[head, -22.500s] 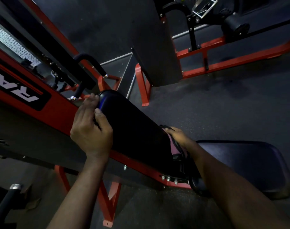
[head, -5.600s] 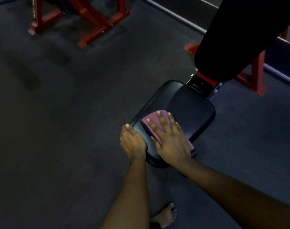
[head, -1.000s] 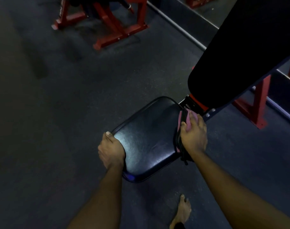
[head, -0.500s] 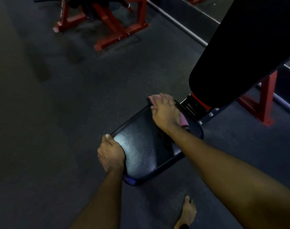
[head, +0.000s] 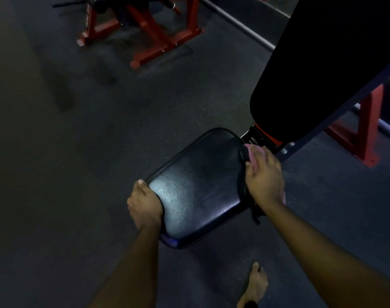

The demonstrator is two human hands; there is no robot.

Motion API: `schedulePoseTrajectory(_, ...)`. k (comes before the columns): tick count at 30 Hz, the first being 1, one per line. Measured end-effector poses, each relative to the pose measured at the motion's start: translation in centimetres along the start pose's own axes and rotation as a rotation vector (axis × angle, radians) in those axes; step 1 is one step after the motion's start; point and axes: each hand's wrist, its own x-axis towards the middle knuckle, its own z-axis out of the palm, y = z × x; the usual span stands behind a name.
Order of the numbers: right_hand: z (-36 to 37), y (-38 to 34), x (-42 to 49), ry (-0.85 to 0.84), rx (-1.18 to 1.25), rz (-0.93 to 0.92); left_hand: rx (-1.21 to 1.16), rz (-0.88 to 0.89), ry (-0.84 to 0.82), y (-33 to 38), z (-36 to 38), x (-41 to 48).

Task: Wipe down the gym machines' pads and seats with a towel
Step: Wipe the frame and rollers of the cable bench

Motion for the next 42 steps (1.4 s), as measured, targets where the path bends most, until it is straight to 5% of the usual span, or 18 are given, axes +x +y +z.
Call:
schedulePoseTrajectory(4, 1.4, -5.7, 0.9, -0.024, -0.11, 0.022, -0.02, -0.016, 0.023, -0.2, 0.0, 0.0)
schedulePoseTrajectory(12, 4.3, -11.0, -5.6, -0.153, -0.163, -0.647, -0.055, -0.033, 0.022, -0.4, 0.0, 0.0)
schedulePoseTrajectory(20, 2.7, -11.3, 2.1, -0.064, -0.176, -0.192, -0.21, 0.041, -0.215, -2.6, -1.6, 1.6)
schedulePoseTrajectory(27, 6.0, -20.3, -8.6, -0.109, -0.218, -0.423, -0.317, 0.097, -0.235, -8.5, -7.2, 3.9)
schedulePoseTrajectory(33, 6.5, -18.6, -17.9, -0.124, -0.21, -0.525, -0.263, 0.134, -0.359, -7.4, -8.3, 4.8)
schedulePoseTrajectory(42, 6.8, -15.8, -19.8, 0.037, -0.105, -0.207, 0.071, 0.227, -0.484, -3.3, -6.5, 5.8)
